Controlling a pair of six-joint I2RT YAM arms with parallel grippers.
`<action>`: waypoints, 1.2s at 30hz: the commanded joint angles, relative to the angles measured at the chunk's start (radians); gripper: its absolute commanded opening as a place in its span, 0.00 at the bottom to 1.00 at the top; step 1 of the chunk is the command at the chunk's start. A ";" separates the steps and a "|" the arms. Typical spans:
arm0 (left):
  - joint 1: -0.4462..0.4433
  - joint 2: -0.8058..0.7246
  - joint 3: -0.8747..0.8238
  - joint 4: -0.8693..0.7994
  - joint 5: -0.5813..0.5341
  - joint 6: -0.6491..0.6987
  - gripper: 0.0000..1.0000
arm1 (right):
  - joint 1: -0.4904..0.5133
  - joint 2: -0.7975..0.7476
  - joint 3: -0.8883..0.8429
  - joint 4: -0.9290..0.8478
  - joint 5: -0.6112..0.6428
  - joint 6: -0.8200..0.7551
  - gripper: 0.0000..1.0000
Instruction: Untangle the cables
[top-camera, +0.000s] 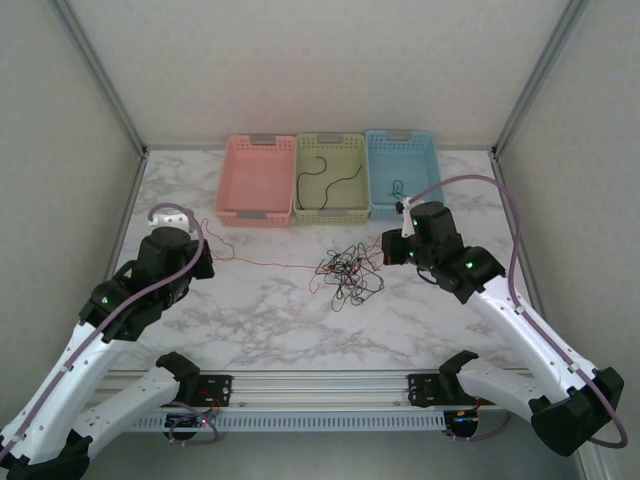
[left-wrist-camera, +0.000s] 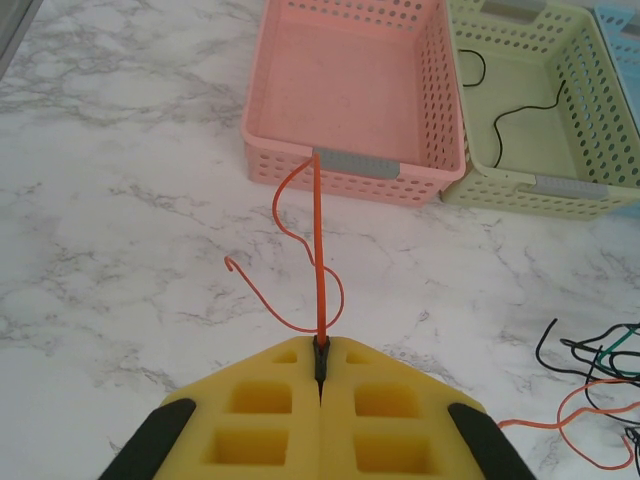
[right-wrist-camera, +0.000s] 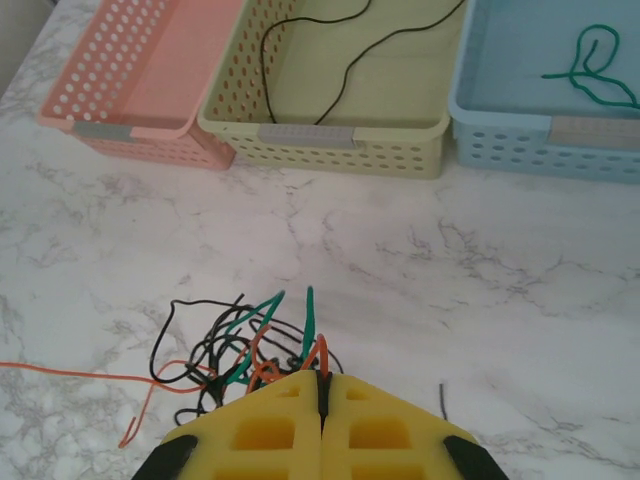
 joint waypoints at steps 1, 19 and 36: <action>-0.002 -0.009 -0.004 -0.020 -0.033 -0.015 0.00 | -0.022 -0.023 -0.010 -0.016 0.017 0.002 0.00; -0.002 -0.009 0.026 -0.058 -0.060 0.002 0.00 | -0.070 -0.034 0.009 -0.051 0.026 -0.002 0.00; -0.002 -0.058 0.055 -0.147 -0.183 0.028 0.00 | -0.206 0.025 -0.030 -0.120 0.128 0.063 0.00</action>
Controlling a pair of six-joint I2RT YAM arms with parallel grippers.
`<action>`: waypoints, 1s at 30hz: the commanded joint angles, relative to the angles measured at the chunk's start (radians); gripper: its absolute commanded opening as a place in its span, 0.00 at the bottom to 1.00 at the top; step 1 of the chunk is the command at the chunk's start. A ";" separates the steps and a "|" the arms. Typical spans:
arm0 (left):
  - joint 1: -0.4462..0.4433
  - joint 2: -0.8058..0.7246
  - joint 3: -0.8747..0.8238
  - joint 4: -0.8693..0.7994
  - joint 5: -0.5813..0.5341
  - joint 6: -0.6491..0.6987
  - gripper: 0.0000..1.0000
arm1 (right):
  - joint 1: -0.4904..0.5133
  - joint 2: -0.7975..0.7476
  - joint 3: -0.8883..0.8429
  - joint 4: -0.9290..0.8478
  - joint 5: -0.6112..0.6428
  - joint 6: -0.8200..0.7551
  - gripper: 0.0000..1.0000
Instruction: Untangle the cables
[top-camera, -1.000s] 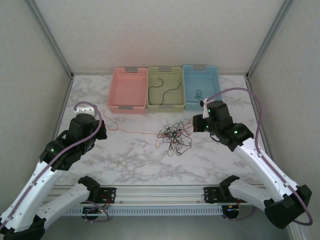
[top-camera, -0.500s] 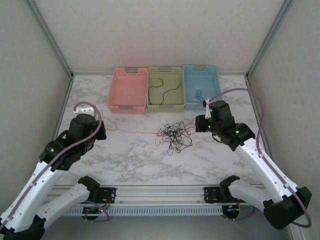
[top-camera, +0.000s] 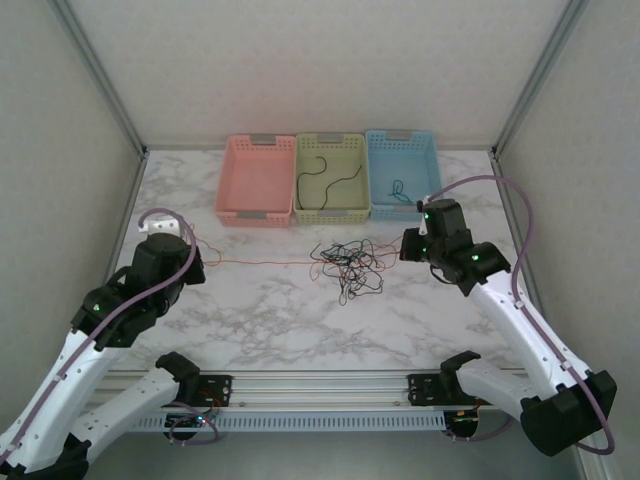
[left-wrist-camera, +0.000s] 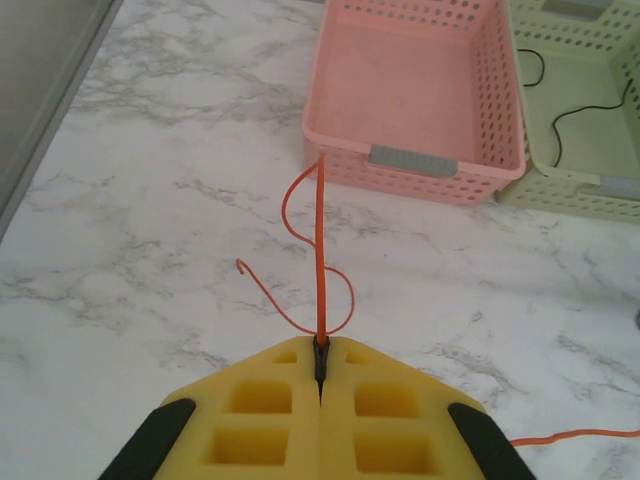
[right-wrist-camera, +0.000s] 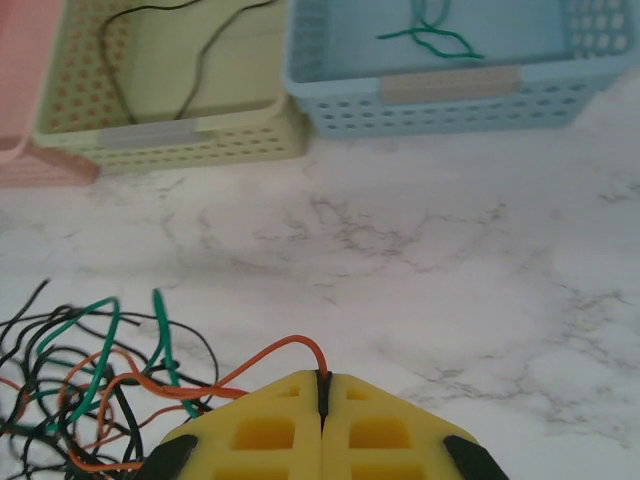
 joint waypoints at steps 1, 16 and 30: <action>-0.002 -0.028 0.049 -0.065 -0.097 0.024 0.00 | -0.072 0.008 -0.032 -0.038 0.052 0.043 0.00; 0.000 -0.095 0.114 -0.156 -0.285 0.092 0.00 | -0.361 0.141 -0.116 -0.001 0.071 0.109 0.00; -0.001 0.157 0.400 -0.005 -0.065 0.138 0.00 | -0.366 0.094 -0.170 0.086 -0.105 0.105 0.00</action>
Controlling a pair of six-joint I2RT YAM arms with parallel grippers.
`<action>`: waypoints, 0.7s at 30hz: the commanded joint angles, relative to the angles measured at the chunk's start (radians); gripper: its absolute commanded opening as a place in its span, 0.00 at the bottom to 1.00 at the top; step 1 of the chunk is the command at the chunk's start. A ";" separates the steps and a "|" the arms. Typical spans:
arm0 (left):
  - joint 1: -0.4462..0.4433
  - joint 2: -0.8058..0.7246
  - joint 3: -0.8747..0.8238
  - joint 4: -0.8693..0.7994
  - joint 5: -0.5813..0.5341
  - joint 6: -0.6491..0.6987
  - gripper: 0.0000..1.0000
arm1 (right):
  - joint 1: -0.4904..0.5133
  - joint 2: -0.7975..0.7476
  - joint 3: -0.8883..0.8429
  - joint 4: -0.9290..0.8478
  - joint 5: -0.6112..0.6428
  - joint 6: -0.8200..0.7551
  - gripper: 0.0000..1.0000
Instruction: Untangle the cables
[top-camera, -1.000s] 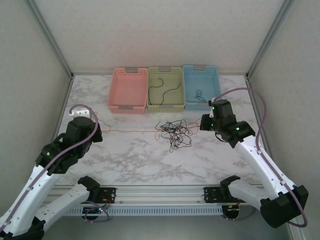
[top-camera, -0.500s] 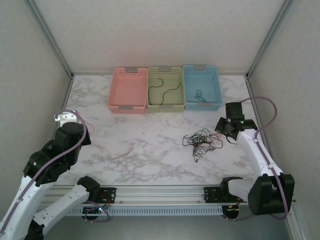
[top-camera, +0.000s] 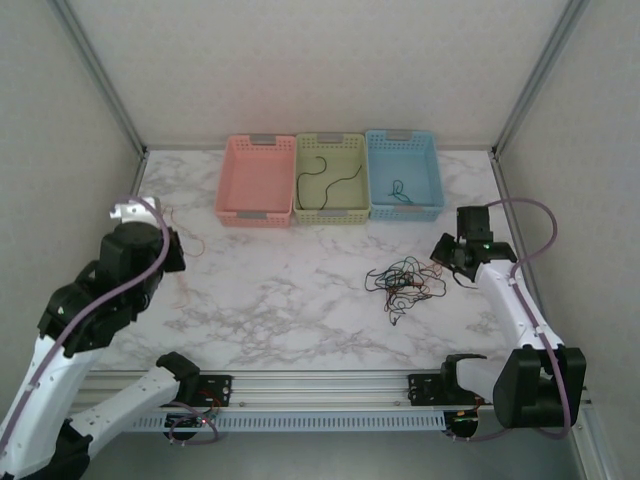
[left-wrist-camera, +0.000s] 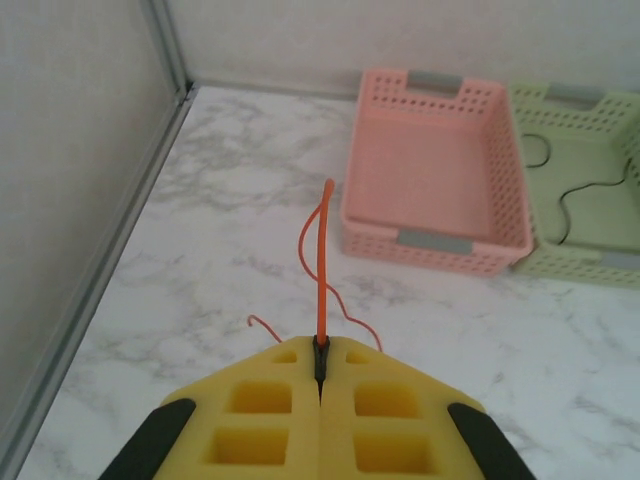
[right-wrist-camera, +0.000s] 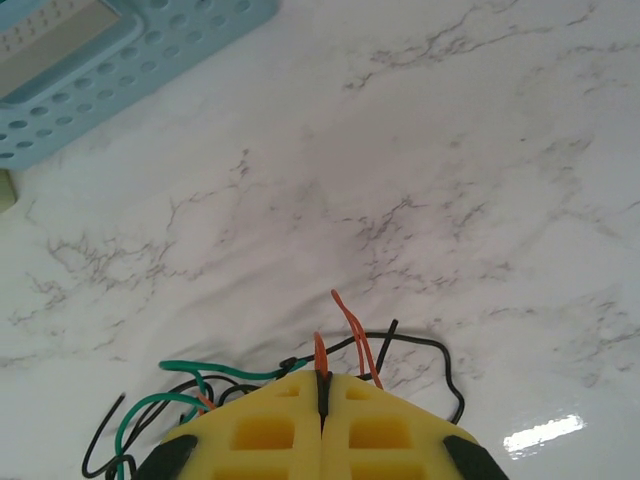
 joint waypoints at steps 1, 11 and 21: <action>0.000 0.095 0.152 0.073 0.018 0.035 0.00 | -0.005 -0.024 -0.019 0.024 -0.050 0.008 0.00; 0.014 0.479 0.550 0.186 0.052 0.072 0.00 | -0.004 -0.036 -0.022 0.019 -0.107 0.008 0.00; 0.180 0.822 0.855 0.197 0.211 0.079 0.00 | -0.003 -0.051 -0.022 0.003 -0.136 0.008 0.00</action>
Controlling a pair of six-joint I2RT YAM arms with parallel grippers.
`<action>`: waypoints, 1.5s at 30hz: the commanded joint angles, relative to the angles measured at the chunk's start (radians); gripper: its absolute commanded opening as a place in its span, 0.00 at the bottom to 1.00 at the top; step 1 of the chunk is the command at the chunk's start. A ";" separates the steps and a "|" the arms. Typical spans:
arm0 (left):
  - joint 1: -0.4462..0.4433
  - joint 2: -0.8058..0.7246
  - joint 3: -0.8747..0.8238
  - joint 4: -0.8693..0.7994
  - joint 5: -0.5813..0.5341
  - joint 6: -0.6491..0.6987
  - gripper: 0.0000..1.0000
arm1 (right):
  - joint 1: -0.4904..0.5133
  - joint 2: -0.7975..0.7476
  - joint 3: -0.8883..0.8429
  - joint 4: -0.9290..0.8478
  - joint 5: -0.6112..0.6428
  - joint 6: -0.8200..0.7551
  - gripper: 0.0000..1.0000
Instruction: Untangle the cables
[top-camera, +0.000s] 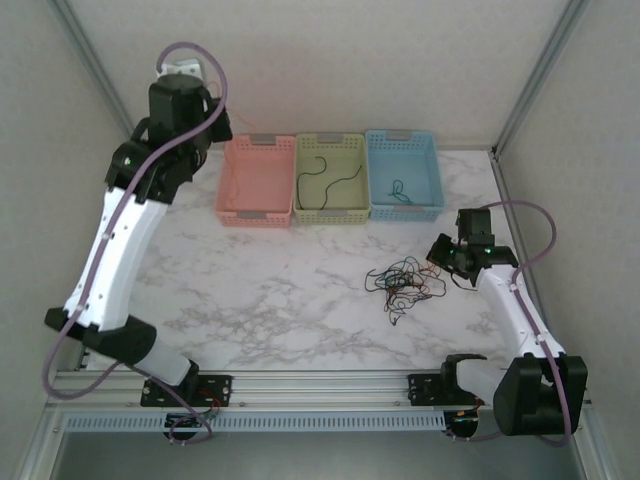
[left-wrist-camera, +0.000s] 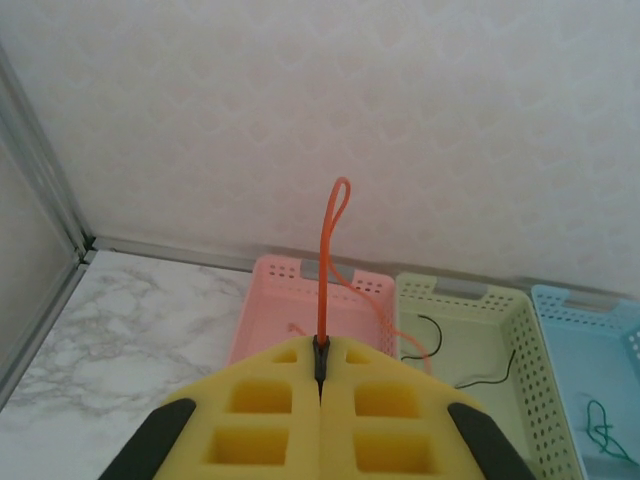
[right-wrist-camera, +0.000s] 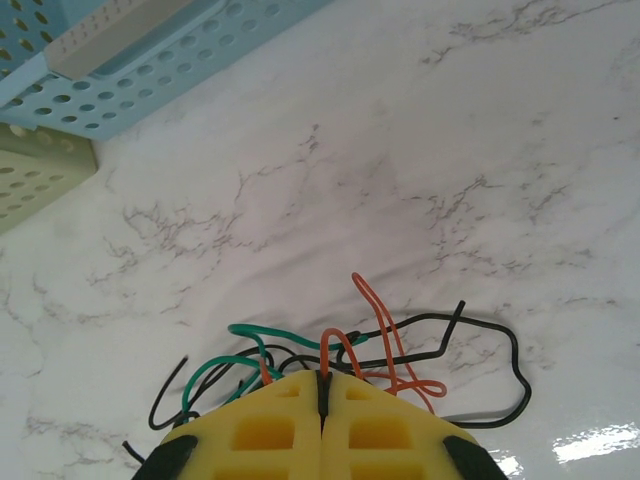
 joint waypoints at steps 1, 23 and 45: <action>0.059 0.070 0.085 0.016 0.095 0.005 0.00 | -0.004 -0.015 -0.006 -0.015 -0.020 0.008 0.00; 0.148 0.358 0.044 0.043 0.281 -0.069 0.00 | -0.004 -0.052 0.006 -0.045 -0.045 0.004 0.00; 0.168 0.410 -0.181 0.075 0.405 -0.106 0.60 | -0.001 -0.076 -0.001 -0.063 -0.073 0.008 0.00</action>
